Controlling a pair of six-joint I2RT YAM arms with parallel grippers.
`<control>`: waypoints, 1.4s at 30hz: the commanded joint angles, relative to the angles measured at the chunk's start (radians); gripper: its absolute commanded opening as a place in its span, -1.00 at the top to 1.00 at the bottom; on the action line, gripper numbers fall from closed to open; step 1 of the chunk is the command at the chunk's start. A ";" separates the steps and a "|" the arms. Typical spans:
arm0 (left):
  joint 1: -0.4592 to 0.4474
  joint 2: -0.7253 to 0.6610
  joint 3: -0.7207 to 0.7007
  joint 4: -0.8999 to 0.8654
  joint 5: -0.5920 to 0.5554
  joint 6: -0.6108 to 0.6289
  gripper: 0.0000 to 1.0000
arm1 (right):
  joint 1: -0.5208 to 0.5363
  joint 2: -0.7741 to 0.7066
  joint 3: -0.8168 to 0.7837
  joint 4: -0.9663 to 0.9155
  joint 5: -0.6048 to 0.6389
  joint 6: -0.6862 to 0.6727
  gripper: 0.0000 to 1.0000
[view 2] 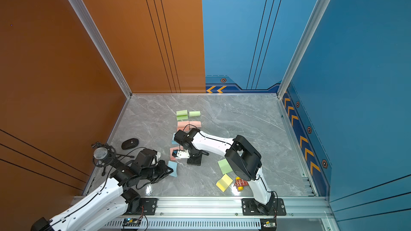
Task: Tear off pages from different memo pads
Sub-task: Place the paper at the center of the board, then place the memo pad at the center of the board.
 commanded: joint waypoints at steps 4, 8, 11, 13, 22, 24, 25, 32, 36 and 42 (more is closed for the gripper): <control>-0.008 0.010 0.002 -0.018 -0.023 0.012 1.00 | 0.009 -0.022 -0.047 -0.013 -0.081 -0.010 0.61; -0.010 0.038 0.016 -0.017 -0.011 0.017 1.00 | 0.003 -0.045 -0.078 -0.024 -0.142 -0.010 0.39; -0.023 0.058 0.037 -0.016 -0.010 0.017 1.00 | -0.005 -0.078 -0.117 -0.024 -0.212 -0.006 0.28; -0.037 0.066 0.052 -0.015 -0.021 0.016 1.00 | -0.014 -0.100 -0.139 -0.022 -0.252 0.005 0.26; -0.100 0.208 0.142 -0.009 -0.039 0.065 1.00 | -0.116 -0.271 -0.222 0.061 -0.316 0.123 0.05; -0.110 0.237 0.161 -0.004 -0.040 0.074 1.00 | -0.142 -0.339 -0.249 0.090 -0.305 0.148 -0.01; -0.112 0.251 0.166 0.001 -0.038 0.076 1.00 | -0.149 -0.363 -0.258 0.097 -0.293 0.154 -0.02; -0.118 0.376 0.193 0.071 -0.017 0.089 1.00 | -0.183 -0.477 -0.325 0.147 -0.232 0.193 -0.06; -0.119 0.441 0.204 0.114 -0.002 0.106 1.00 | -0.195 -0.520 -0.359 0.185 -0.221 0.227 -0.41; -0.095 0.448 0.175 0.112 -0.029 0.133 1.00 | -0.225 -0.630 -0.406 0.270 -0.089 0.354 -1.00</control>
